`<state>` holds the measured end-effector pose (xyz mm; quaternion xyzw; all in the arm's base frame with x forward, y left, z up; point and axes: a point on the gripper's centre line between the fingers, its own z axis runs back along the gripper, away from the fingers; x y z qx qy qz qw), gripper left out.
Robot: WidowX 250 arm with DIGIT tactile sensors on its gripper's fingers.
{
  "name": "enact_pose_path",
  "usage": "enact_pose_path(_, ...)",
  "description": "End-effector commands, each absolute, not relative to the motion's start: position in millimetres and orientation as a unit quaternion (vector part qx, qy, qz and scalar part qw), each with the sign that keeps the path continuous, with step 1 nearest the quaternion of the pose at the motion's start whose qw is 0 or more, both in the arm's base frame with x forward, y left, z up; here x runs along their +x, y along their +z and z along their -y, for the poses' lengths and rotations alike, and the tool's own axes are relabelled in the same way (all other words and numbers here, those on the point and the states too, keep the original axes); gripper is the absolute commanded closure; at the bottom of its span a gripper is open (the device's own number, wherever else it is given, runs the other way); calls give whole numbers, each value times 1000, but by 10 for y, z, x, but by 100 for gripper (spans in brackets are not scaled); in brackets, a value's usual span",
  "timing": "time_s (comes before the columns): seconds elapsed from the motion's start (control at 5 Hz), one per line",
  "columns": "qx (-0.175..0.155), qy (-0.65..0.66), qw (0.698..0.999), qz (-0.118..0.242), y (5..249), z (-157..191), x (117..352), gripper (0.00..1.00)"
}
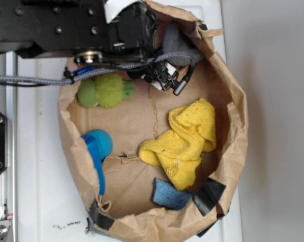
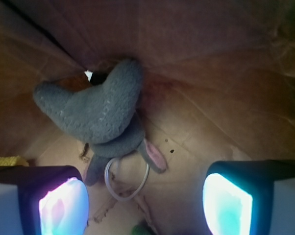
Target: Grab the gray animal.
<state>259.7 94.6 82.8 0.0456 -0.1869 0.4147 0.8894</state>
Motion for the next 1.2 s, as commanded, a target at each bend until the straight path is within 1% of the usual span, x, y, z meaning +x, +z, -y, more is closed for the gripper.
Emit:
enact_pose_path(0.0, 45, 422, 878, 220, 1081, -1096, 2567, 0)
enact_pose_path(0.2, 45, 422, 878, 220, 1081, -1096, 2567, 0)
enact_pose_path(0.4, 42, 413, 880, 230, 1047, -940, 2648, 0)
enact_pose_path(0.6, 44, 399, 887, 230, 982, -773, 2681, 0)
enact_pose_path(0.8, 39, 385, 896, 216, 949, -596, 2691, 0)
enact_pose_path(1.0, 39, 387, 898, 204, 919, -536, 2737, 0)
